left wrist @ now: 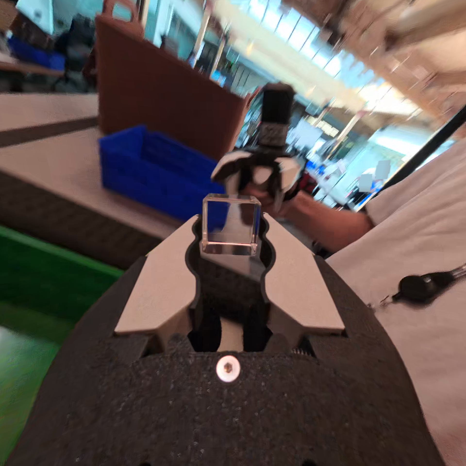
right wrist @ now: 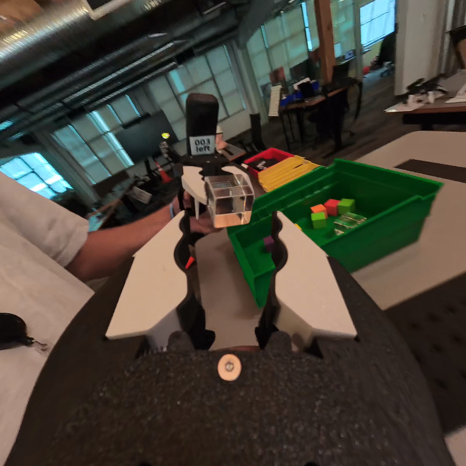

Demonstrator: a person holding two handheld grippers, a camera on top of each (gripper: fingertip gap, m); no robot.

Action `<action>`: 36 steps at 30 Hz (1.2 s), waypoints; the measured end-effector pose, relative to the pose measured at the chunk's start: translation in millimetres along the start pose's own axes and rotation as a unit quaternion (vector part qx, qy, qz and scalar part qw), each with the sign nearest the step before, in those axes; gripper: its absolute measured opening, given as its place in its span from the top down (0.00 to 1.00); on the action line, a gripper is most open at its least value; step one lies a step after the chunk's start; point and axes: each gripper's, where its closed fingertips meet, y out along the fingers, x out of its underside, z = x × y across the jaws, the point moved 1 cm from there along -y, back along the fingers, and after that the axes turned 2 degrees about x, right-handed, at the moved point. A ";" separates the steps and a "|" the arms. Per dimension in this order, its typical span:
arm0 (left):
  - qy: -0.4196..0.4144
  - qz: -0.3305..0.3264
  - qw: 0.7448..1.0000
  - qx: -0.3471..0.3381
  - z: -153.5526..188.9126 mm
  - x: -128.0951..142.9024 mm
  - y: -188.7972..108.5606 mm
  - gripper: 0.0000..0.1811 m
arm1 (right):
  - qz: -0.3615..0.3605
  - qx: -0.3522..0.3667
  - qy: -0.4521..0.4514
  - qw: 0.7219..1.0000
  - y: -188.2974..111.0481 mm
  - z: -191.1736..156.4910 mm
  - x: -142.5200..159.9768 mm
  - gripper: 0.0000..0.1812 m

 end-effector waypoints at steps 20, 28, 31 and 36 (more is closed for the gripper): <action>-0.065 0.110 0.990 0.066 11.7 -6.3 61.2 0.75 | -0.031 -0.078 0.066 0.994 -20.8 6.0 4.5 0.78; -0.082 0.071 0.991 0.080 -4.9 11.2 85.7 0.75 | -0.082 -0.078 0.067 0.991 -39.4 29.4 10.2 0.78; -0.072 0.056 0.993 0.072 -6.6 14.5 86.1 0.75 | -0.089 -0.073 0.060 0.992 -39.2 30.7 11.7 0.78; -0.058 0.038 0.996 0.058 -10.7 16.3 82.0 0.76 | -0.094 -0.068 0.070 0.991 -34.6 32.7 16.8 0.78</action>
